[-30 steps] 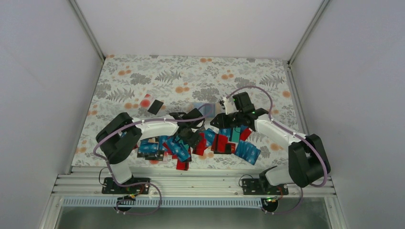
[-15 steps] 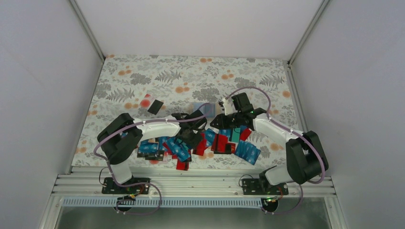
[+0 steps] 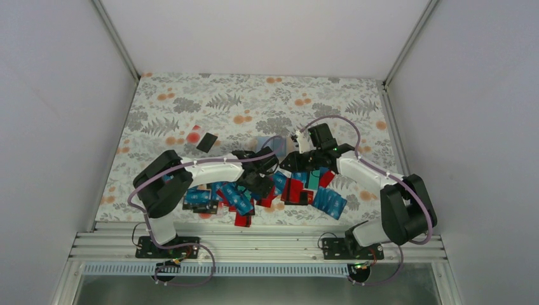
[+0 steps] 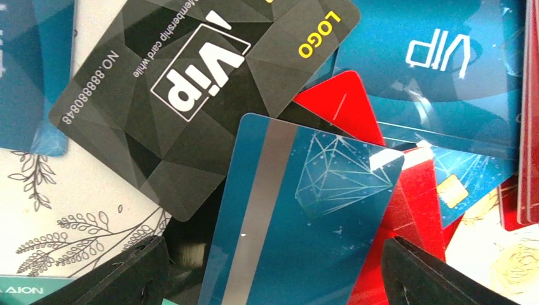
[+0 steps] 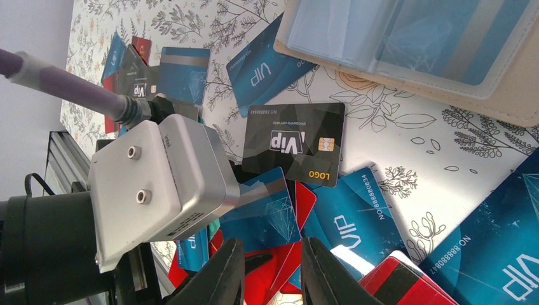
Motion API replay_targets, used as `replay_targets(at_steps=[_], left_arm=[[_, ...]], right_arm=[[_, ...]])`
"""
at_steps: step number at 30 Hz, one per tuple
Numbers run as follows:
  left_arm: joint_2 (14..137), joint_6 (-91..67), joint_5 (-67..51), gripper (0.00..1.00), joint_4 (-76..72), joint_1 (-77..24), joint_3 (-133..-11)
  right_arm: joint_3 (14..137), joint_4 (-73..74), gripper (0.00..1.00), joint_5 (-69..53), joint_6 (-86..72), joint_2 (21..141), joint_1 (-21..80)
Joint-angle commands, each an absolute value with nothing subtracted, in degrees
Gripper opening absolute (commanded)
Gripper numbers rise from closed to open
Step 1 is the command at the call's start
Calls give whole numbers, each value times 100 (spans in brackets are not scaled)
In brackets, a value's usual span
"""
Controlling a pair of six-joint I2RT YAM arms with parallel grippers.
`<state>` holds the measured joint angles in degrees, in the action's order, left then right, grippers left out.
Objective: Put the credit cards into the card holder
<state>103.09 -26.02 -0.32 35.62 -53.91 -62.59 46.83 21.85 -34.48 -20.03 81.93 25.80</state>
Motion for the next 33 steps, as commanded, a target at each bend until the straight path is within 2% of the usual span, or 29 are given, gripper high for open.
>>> replay_targets(at_steps=[1,8,20,33], left_arm=[[10396,-2421,127,83,3707,-5430,-5969],[10580,-2243,92,76,3478,-5536,-5818],[10755,-2377,83,47,3507,-5739,-5897],[10086,-2476,3,45,3446,-5736,-6160]], right_arm=[[4717,2048,24,-3494,-2038,8237,2582],[4720,2056,24,-3492,-2039,8254,2584],[4700,2042,23,-3439,-2077,8258,2575],[4671,2140,22,-3199,-2268,7897,2408]])
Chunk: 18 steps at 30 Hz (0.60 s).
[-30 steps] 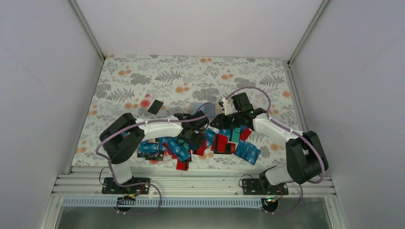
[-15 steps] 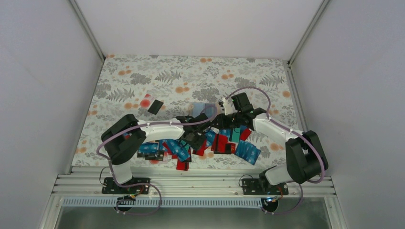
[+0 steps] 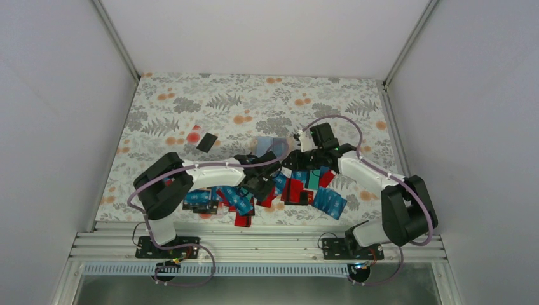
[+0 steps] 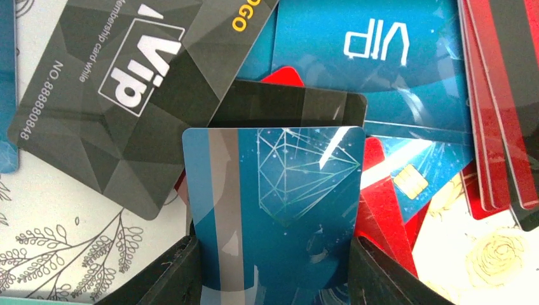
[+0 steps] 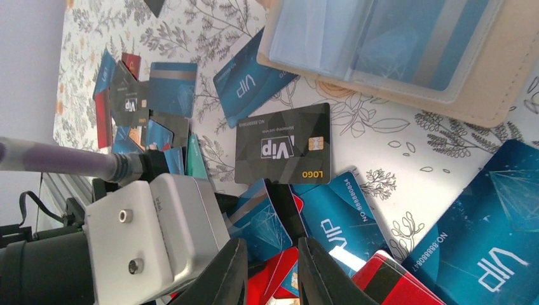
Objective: Put the credit cards into the card holder
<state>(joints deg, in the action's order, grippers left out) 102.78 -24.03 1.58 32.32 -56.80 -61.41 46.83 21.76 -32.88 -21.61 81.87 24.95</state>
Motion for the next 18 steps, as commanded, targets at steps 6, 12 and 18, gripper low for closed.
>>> replay_targets(at_steps=[6,12,18], left_arm=[[9786,-2473,-141,45,3324,-5609,-6235],[9474,-2487,-235,45,3173,-5411,-6227],[9227,-2556,-347,45,2933,-5138,-6277]], right_arm=[[4592,2047,24,-3310,-2484,7533,2315],[4327,1647,25,-3861,-2845,7323,2285],[4076,1156,25,-4387,-3262,7220,2285]])
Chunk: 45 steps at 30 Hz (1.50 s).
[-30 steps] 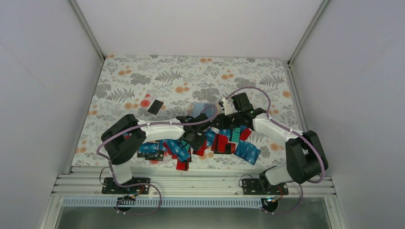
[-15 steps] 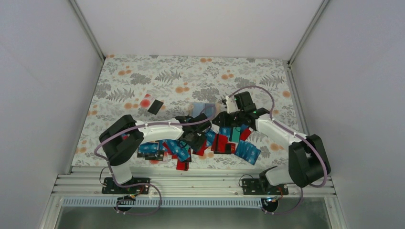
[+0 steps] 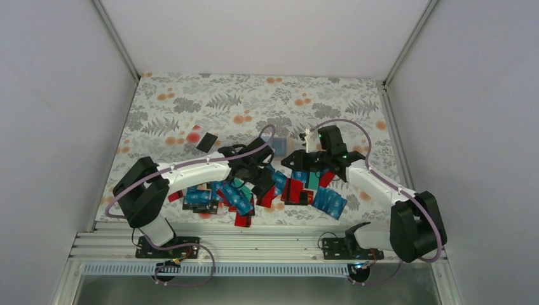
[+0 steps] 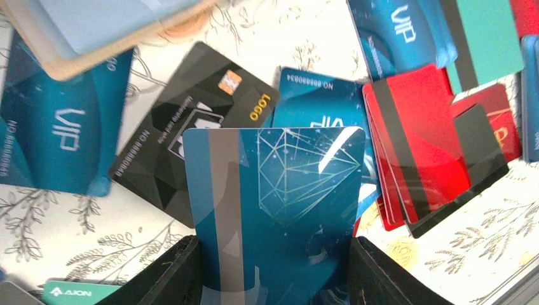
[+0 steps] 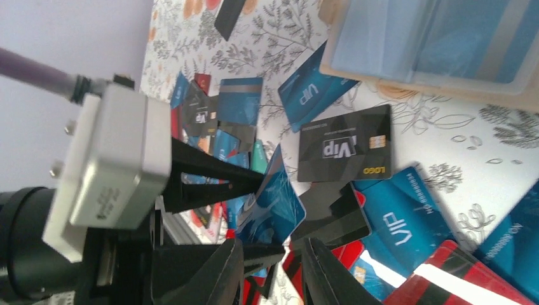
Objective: Put the credit cards into the card holder
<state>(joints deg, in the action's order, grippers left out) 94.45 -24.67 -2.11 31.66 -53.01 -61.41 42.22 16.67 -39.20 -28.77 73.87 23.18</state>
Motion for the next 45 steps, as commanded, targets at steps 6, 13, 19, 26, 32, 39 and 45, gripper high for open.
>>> replay_targets(at_steps=[6,13,19,26,32,39,45], left_arm=[[9128,-2597,-667,45,2580,-4958,-6354],[9140,-2589,-926,45,2416,-4904,-6535],[9143,-2596,-1009,45,2387,-4885,-6571],[9064,-2621,-1131,45,2263,-4876,-6507],[9049,-2642,-1241,45,2151,-4880,-6445],[8961,-2667,-1291,45,2080,-4880,-6366],[8900,-2706,-1283,45,2038,-4869,-6293]], right_arm=[[3776,480,26,-4869,-3823,7325,2296],[3763,103,27,-5033,-4091,7657,2361],[3854,70,25,-4943,-4141,7833,2382],[3877,-49,21,-4898,-4235,7960,2382],[4050,-54,20,-4879,-4260,8014,2382],[4199,-33,20,-4807,-4285,8001,2349],[4251,-64,18,-4836,-4338,8011,2338]])
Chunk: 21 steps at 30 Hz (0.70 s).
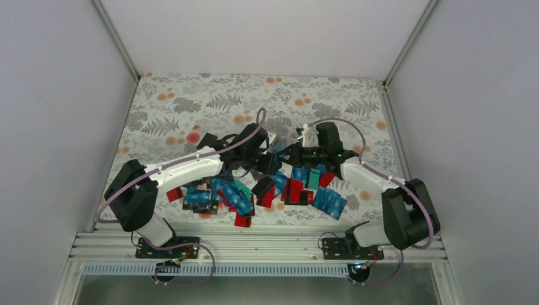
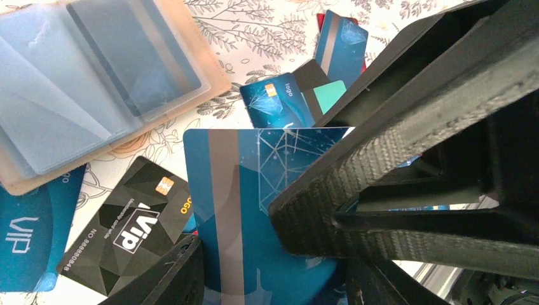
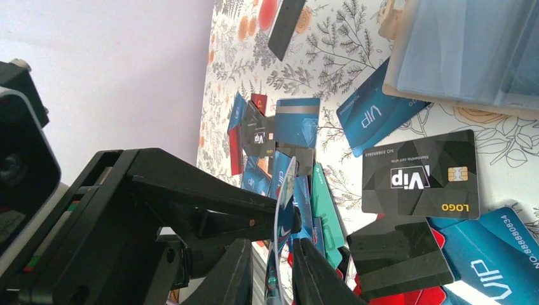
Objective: Put the credit cards into the card holder
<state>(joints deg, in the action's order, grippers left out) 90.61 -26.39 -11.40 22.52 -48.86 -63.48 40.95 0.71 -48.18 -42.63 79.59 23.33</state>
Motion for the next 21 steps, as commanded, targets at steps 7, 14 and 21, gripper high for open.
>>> replay_targets(at_steps=[7,14,21], left_arm=[[8954,-2919,-1137,45,1990,-4807,-6289],[9003,-3071,-1081,45,1925,-4755,-6302],[8832,-2991,-995,80,2185,-4563,-6244]], right_arm=[[4200,-19,11,-4843,-4339,7916,2338],[4183,-26,4,-4836,-4308,7893,2338],[4399,-81,4,-4789,-3967,7990,2288]])
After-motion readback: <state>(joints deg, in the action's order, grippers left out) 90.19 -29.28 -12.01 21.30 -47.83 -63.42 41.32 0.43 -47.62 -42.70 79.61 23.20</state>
